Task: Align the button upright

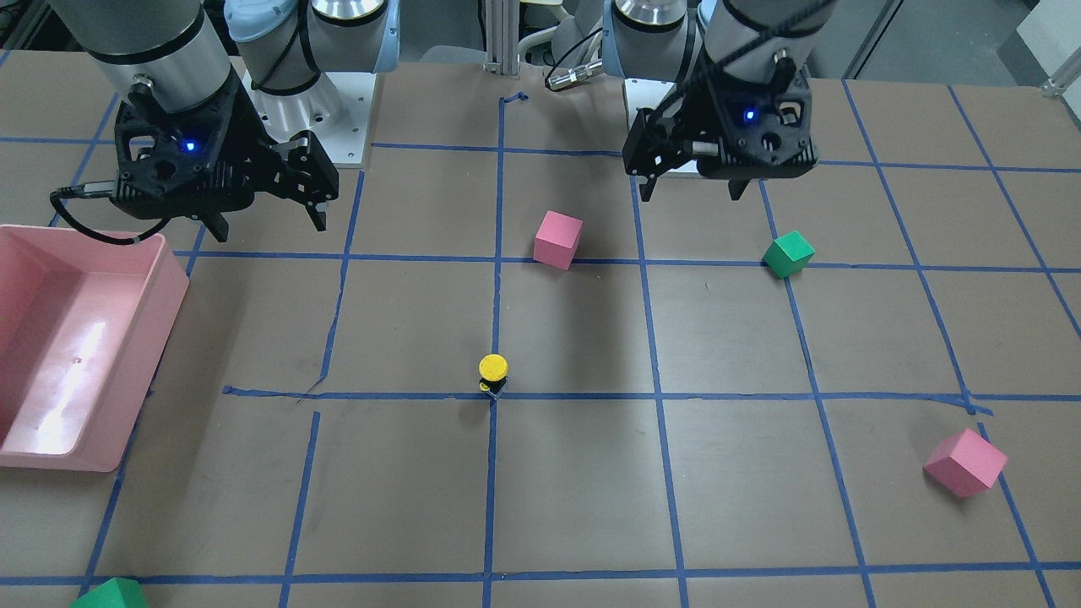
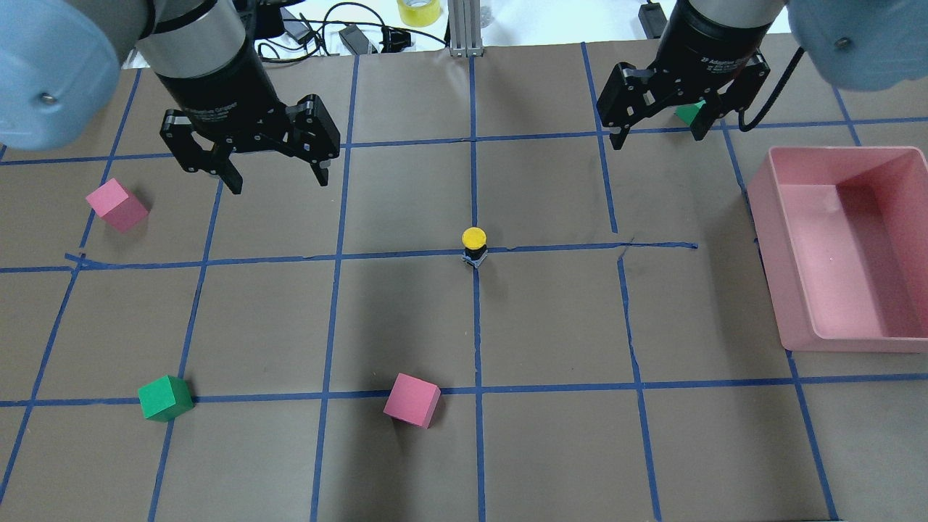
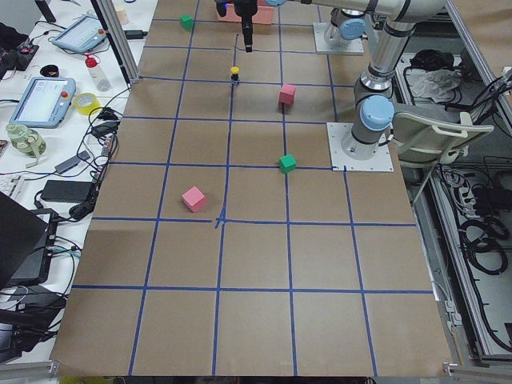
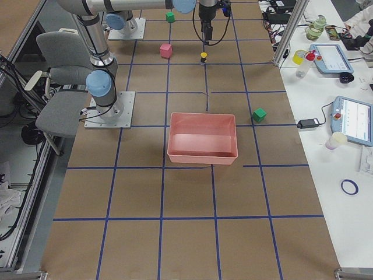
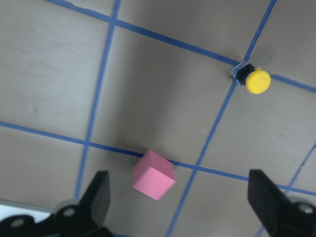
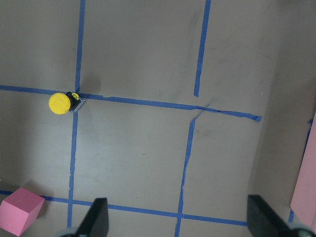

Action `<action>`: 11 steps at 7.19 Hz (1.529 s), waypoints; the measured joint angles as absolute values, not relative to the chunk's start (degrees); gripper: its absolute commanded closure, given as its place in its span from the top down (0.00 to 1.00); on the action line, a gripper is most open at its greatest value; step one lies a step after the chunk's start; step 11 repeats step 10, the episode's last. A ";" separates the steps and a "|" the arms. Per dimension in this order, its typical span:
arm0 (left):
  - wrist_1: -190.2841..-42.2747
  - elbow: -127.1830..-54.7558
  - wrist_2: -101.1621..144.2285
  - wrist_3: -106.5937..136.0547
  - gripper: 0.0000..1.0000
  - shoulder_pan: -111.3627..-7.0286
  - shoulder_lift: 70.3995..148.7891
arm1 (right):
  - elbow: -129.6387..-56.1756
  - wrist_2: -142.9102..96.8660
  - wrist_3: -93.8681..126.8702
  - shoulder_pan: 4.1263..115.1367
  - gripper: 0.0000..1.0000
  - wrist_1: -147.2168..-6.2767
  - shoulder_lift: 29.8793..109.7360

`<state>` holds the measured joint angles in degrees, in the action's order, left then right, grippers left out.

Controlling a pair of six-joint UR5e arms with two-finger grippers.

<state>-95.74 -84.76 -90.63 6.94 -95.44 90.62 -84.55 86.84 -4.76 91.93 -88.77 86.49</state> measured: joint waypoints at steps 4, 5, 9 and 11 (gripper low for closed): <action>-88.56 -87.06 -90.77 1.08 1.00 -91.07 89.54 | -84.55 86.84 -4.77 91.93 1.00 -88.77 86.48; -88.27 -87.34 -90.94 0.74 1.00 -90.52 89.42 | -84.55 86.84 -4.77 91.93 1.00 -88.77 86.48; -87.48 -88.44 -91.08 -3.54 1.00 -90.27 88.72 | -84.55 86.75 -4.80 91.93 1.00 -88.77 86.48; -87.35 -88.51 -91.01 -3.79 1.00 -90.26 88.71 | -84.55 86.75 -4.81 91.93 1.00 -88.77 86.48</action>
